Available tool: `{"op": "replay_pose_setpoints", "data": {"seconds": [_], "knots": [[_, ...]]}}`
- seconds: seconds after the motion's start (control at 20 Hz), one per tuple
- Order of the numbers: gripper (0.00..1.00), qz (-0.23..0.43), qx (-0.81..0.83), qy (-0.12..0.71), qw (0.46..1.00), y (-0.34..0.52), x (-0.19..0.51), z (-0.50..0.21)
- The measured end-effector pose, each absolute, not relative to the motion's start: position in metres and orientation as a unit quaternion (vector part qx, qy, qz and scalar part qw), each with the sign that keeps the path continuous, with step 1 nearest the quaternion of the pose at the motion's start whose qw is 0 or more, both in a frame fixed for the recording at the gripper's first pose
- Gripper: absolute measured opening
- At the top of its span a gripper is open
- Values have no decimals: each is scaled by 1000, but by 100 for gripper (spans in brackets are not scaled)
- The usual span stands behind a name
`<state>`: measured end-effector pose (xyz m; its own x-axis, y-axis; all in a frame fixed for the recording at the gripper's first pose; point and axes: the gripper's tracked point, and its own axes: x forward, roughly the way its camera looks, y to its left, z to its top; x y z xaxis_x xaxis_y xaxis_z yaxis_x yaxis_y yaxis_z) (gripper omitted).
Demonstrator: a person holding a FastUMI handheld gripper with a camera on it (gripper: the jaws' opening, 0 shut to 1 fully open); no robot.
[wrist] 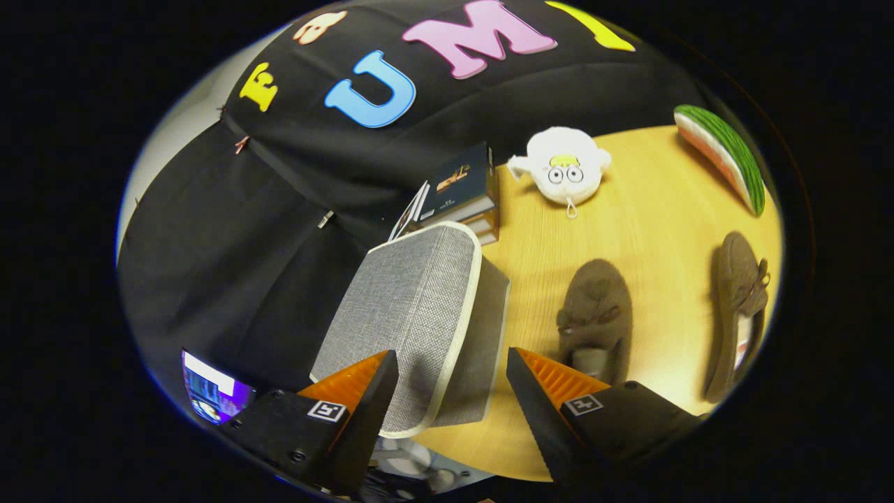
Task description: Open the storage box then place both shoes into the box .Put the left shoe in first, then the right shoe, with the right side of both shoes facing outward in a uniform manner.
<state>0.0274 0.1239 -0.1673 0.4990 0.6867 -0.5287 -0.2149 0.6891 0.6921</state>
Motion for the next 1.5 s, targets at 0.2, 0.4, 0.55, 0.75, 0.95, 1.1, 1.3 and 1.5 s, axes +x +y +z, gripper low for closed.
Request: {"op": "replay_pose_setpoints", "data": {"seconds": [0.2, 0.4, 0.55, 0.75, 0.95, 1.1, 1.3, 1.5], "knots": [[97, 307, 303, 448, 783, 146, 23, -183], [96, 327, 356, 466, 742, 162, 16, -181], [96, 337, 380, 478, 717, 172, 11, -176], [60, 324, 409, 488, 699, 173, 13, -174], [19, 305, 450, 502, 673, 173, 8, -164], [8, 308, 452, 495, 676, 180, 6, -159], [5, 318, 448, 489, 678, 176, 5, -149], [5, 331, 445, 459, 694, 181, 13, -123]]}}
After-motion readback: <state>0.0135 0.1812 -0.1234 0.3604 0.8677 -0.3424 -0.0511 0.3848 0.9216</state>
